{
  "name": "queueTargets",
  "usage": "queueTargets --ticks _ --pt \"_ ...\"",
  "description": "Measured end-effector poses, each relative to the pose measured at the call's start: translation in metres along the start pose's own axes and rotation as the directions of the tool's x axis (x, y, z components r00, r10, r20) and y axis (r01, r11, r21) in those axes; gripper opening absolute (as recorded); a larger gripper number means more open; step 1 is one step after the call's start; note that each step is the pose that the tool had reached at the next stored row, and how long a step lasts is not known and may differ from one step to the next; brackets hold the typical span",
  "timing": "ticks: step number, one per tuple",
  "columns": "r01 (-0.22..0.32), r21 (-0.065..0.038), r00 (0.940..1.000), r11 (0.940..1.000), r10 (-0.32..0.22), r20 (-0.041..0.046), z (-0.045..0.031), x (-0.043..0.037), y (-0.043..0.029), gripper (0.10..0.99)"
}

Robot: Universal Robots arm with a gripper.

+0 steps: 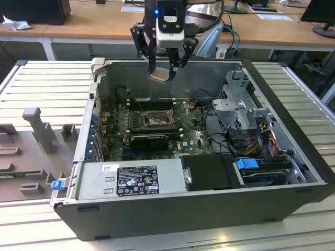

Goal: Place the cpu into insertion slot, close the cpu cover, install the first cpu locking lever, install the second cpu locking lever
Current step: 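Place the cpu into insertion slot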

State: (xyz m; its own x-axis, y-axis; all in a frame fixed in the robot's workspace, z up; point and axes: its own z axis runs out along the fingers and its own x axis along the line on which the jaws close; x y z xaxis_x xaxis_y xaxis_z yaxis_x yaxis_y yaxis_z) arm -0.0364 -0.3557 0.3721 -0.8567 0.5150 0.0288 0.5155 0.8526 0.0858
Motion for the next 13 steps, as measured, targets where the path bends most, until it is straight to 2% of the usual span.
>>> queueTargets --ticks 6,13 --pt "-0.04 -0.001 0.9992 0.9992 0.04 0.0034 0.0 -0.0001 0.0001 0.529" --pt "-0.094 -0.003 0.9955 0.9956 0.094 0.0079 0.0001 -0.0002 0.0001 0.529"
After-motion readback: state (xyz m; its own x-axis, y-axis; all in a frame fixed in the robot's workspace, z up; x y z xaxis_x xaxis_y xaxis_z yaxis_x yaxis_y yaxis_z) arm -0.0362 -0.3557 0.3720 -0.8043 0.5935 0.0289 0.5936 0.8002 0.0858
